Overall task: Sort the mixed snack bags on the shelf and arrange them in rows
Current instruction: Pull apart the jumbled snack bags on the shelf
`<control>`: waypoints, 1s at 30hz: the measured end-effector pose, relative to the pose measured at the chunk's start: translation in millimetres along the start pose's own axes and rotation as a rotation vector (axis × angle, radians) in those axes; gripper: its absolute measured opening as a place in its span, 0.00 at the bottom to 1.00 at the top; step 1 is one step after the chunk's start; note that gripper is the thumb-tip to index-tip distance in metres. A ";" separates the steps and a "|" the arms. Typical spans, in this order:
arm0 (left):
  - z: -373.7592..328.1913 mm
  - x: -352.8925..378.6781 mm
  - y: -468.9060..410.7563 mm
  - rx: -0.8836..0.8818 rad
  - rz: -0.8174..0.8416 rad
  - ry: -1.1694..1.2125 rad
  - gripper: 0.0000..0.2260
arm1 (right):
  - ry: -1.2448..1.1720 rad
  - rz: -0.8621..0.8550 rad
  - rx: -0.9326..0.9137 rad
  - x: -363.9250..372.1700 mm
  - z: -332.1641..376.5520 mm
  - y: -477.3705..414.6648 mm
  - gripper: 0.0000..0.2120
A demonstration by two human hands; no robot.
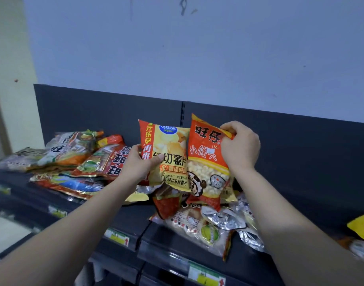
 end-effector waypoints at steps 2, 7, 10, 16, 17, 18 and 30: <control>3.5 -17.0 -10.4 -0.009 -0.019 0.000 0.27 | -0.004 0.004 0.008 17.0 8.2 2.6 0.12; 13.6 -47.4 -37.9 -0.010 -0.057 -0.032 0.31 | -0.013 0.012 -0.028 56.4 25.6 3.3 0.12; 18.4 -57.4 -58.4 -0.021 -0.077 -0.020 0.29 | -0.031 0.016 -0.070 79.0 35.5 -7.4 0.12; 25.7 -64.6 -105.6 -0.037 -0.120 -0.028 0.28 | -0.029 -0.001 -0.161 128.4 42.6 -42.7 0.14; 26.7 -64.8 -112.8 -0.040 -0.122 -0.046 0.29 | -0.016 -0.006 -0.170 136.5 42.2 -48.4 0.14; 29.0 -65.4 -120.9 -0.041 -0.126 -0.065 0.31 | -0.003 -0.005 -0.181 145.6 41.6 -53.6 0.14; 72.5 -61.1 -177.4 -0.068 -0.157 -0.400 0.33 | 0.625 0.490 -0.391 242.2 -7.7 -50.3 0.40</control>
Point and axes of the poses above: each hand's wrist, its own y-axis away from the middle knuckle, its own x-axis out of the palm, z = x × y, the point moved 3 cm from there along -y, towards the middle knuckle, and after that the axes turned 1 degree about -z, right-handed, at the moved point
